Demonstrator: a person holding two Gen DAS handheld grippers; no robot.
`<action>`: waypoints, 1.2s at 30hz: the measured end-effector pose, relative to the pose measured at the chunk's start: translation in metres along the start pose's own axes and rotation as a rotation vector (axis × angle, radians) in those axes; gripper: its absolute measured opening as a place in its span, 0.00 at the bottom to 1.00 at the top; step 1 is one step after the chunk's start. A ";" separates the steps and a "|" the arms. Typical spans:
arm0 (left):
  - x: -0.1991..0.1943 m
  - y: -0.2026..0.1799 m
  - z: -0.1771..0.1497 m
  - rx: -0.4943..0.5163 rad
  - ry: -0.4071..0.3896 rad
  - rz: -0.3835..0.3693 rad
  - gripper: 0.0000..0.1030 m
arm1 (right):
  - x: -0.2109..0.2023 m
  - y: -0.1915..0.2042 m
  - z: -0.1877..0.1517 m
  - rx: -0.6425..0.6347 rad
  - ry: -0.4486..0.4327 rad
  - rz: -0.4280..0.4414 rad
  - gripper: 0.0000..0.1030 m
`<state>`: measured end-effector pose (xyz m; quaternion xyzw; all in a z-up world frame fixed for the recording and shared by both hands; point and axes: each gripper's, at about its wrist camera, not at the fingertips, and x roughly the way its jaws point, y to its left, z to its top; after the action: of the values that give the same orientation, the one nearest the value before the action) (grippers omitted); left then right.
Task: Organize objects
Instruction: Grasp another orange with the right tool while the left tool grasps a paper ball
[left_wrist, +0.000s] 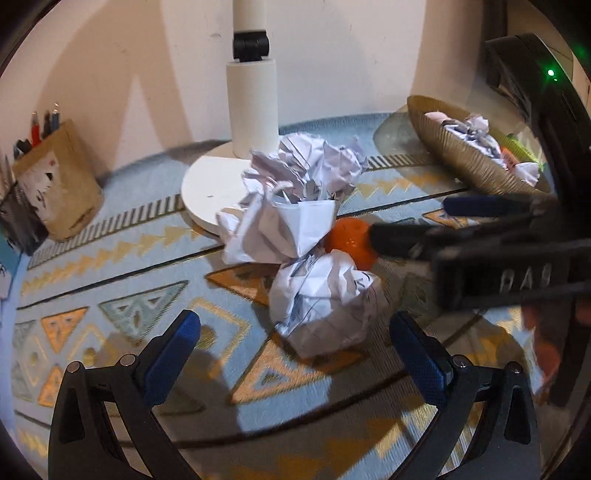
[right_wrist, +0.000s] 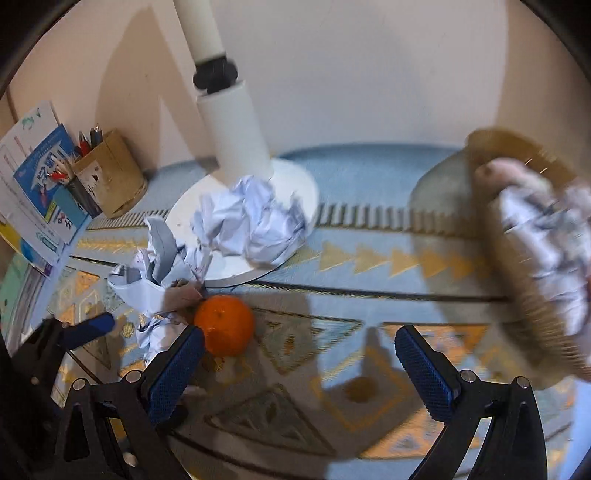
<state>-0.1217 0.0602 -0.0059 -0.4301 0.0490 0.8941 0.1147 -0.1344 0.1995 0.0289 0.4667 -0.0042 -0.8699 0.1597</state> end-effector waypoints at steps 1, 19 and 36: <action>0.005 -0.002 0.000 0.002 0.003 0.017 0.99 | 0.007 0.001 0.000 0.001 0.005 0.019 1.00; 0.009 0.039 -0.006 -0.123 0.042 0.105 1.00 | 0.024 0.027 -0.007 -0.102 -0.054 0.033 1.00; -0.031 0.030 -0.011 -0.014 -0.137 0.023 0.40 | 0.003 0.038 -0.013 -0.161 -0.125 0.084 0.33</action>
<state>-0.1022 0.0240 0.0109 -0.3682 0.0395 0.9230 0.1044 -0.1150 0.1650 0.0254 0.3968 0.0365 -0.8873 0.2323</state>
